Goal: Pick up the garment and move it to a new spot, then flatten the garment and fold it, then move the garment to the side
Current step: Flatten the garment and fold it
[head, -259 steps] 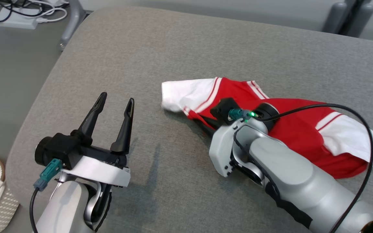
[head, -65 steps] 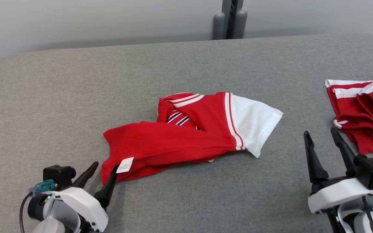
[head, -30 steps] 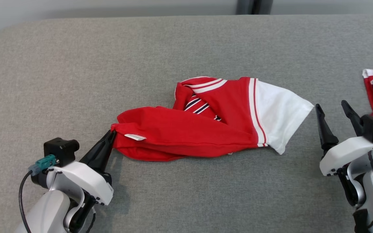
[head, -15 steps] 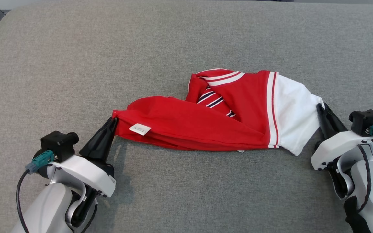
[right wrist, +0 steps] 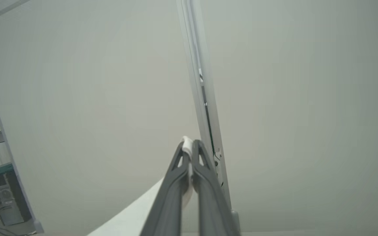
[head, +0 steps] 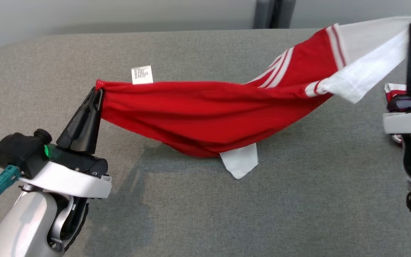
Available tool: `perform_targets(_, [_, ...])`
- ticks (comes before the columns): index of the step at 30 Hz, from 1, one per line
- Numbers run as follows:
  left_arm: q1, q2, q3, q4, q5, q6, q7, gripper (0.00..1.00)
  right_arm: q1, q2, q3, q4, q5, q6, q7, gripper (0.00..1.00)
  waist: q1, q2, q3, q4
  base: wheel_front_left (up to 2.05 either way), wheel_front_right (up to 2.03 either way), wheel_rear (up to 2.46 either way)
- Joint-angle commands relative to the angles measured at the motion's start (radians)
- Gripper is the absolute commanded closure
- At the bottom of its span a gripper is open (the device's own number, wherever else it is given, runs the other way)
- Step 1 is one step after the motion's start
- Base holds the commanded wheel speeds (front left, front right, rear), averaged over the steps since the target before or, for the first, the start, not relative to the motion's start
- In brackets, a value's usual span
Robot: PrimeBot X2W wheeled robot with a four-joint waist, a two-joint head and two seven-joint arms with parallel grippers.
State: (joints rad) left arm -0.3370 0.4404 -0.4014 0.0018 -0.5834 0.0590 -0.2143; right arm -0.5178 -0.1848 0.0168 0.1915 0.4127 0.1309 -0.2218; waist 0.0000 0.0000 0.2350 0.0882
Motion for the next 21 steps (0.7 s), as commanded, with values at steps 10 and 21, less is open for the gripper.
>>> perform_targets(10, [-0.058, 0.056, 0.079, -0.293, 0.056, 0.103, 0.037, 1.0, 0.017, 0.041, -0.121, -0.487, -0.017, 0.0, 0.173, 1.0, 0.0, 0.0, -0.081, -0.055, 0.0, 0.0, 0.0])
perform_targets(21, [-0.052, 0.075, 0.094, -0.379, 0.075, 0.146, 0.07, 1.0, 0.036, 0.076, -0.138, -0.58, -0.025, 0.0, 0.281, 1.0, 0.0, 0.0, -0.079, -0.065, 0.0, 0.0, 0.0])
